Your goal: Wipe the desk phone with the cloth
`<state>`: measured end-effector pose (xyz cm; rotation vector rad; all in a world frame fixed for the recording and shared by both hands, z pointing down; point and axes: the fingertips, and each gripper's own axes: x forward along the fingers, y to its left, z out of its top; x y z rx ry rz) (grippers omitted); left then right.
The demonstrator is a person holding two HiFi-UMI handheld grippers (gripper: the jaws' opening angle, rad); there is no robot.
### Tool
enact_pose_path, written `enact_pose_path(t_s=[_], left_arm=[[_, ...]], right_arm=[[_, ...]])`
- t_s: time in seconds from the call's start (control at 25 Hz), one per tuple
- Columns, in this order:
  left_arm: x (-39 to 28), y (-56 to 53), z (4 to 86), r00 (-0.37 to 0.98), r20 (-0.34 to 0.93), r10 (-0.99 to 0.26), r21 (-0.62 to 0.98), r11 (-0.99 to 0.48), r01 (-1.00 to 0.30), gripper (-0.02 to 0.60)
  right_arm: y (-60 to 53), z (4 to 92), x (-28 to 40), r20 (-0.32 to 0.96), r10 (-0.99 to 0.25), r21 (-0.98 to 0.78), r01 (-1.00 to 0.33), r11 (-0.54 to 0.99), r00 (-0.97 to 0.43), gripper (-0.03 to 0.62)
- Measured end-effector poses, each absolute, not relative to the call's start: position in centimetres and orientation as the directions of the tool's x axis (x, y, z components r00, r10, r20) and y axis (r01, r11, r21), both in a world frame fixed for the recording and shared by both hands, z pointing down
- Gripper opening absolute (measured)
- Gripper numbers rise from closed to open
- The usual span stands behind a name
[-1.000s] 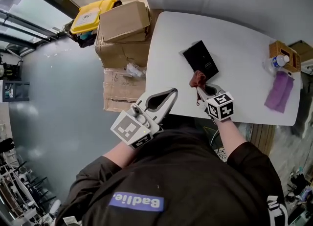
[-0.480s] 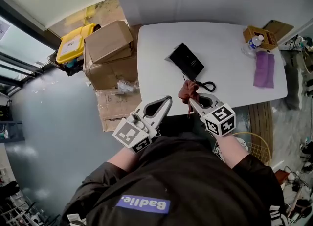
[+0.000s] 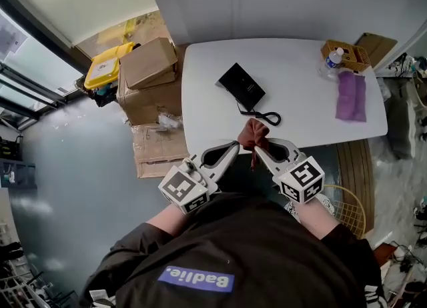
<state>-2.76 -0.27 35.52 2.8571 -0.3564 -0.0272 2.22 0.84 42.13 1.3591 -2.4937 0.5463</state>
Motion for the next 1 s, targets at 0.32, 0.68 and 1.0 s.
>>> enact_pose_path(t_s=[0.32, 0.68, 1.0], left_arm=[[1.1, 6.7, 36.5, 0.957, 0.078, -0.28, 0.283, -0.914, -0.29, 0.005], [2.4, 8.9, 35.9, 0.977, 0.076, -0.2, 0.265, -0.94, -0.213, 0.005], [1.9, 8.9, 34.6, 0.989, 0.052, -0.138, 0.23, -0.962, -0.146, 0.005]], right_arm=[[7.4, 40.2, 5.6, 0.274, -0.77, -0.282, -0.814, 0.508, -0.576, 0.049], [9.8, 36.7, 6.5, 0.212, -0.817, -0.224, -0.841, 0.493, -0.535, 0.049], [10.3, 35.7, 6.4, 0.211, -0.852, -0.205, -0.874, 0.441, -0.48, 0.049]])
